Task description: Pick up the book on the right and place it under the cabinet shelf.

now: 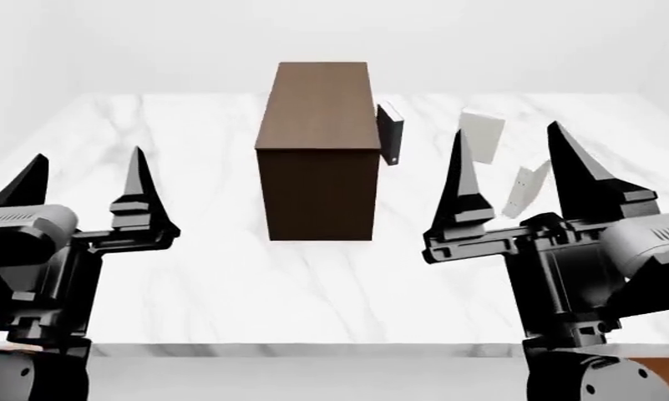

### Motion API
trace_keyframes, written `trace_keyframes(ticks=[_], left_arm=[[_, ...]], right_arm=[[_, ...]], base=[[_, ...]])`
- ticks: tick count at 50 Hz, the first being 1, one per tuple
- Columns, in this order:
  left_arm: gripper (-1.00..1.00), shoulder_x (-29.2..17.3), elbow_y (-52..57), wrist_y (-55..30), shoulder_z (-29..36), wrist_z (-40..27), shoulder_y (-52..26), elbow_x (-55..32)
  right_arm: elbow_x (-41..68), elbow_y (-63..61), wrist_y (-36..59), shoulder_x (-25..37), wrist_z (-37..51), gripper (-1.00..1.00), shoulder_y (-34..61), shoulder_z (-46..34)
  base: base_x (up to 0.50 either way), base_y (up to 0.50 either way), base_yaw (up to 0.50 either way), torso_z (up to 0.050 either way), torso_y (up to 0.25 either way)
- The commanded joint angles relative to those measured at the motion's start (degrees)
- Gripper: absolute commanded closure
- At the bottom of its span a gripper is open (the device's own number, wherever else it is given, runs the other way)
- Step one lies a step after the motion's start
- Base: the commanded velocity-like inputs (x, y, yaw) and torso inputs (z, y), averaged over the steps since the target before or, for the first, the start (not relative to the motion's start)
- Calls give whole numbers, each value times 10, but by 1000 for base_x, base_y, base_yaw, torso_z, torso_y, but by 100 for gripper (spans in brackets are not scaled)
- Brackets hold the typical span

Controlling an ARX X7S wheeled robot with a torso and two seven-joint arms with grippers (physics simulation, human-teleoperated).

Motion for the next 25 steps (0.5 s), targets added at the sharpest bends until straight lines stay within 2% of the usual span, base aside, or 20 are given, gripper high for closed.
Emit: trace_keyframes(ticks=[1,10,25], left_arm=[[-100,-18,39,-23,0,-10,-2,-6],[-100,-22,49,-29,-2,-22,-6,-4],[-100,-17,58,-39,-30,-38,-15,-35]], right_arm=[[15,-27,5,12,0,-100,1,3],[14,-29,2,20,2,-100,1,-7],[21,-34,6,31,8,-100,0,-18]], base=[[352,-465,0,0,0],[413,-387,0,0,0],[485,-259,0,0,0]])
